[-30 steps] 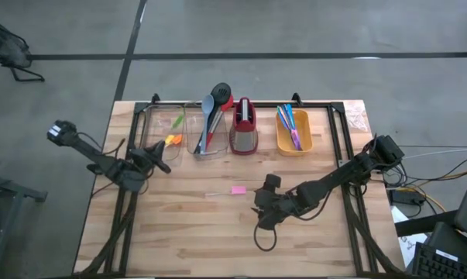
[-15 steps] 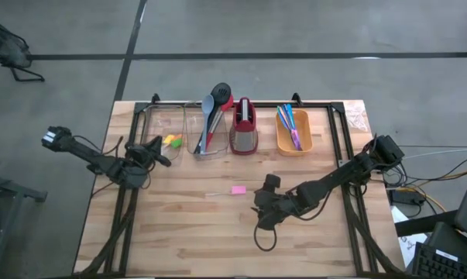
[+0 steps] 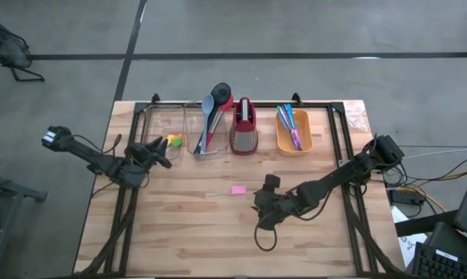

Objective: Pick & Place Kitchen Items
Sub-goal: Put the pink spatula into the left transparent bin

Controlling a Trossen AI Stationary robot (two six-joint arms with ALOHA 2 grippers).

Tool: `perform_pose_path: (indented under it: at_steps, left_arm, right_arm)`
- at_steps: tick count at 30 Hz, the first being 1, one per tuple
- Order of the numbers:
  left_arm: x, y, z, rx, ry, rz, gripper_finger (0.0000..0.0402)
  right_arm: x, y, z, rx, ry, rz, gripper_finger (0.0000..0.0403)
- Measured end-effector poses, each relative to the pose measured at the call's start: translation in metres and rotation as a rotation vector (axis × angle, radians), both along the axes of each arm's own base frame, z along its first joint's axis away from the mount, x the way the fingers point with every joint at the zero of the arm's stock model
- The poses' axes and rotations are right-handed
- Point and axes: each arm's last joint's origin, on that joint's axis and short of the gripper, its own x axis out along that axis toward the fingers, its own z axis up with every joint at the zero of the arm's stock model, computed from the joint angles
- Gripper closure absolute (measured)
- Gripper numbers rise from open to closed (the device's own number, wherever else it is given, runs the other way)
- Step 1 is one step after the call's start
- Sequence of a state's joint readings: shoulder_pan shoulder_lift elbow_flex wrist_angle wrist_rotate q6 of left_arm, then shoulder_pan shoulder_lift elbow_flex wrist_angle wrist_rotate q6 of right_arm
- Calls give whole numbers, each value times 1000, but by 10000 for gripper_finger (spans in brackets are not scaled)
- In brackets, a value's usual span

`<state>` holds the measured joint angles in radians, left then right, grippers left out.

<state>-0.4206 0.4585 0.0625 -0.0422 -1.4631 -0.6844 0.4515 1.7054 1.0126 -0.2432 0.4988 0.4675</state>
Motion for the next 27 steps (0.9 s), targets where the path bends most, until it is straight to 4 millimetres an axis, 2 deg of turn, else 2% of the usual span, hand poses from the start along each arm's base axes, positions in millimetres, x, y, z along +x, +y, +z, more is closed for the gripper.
perform_pose_path:
  at_steps: [3,6,12,17,22,27]
  left_arm:
    - [3,-1,10,-16,-8,-35,231]
    - [7,-4,21,-9,26,-107,210]
    - [15,-10,43,35,59,-335,204]
    - [21,-18,57,97,-9,-654,204]
    - [24,-25,61,123,-87,-881,204]
    - [26,-28,54,131,-147,-947,204]
  right_arm:
    - [1,0,1,1,-8,4,178]
    - [2,1,1,-5,-18,15,176]
    - [2,1,1,-7,-18,18,159]
    - [2,1,1,-7,-17,17,146]
    - [1,1,1,-6,-16,16,138]
    - [1,1,1,-6,-16,16,135]
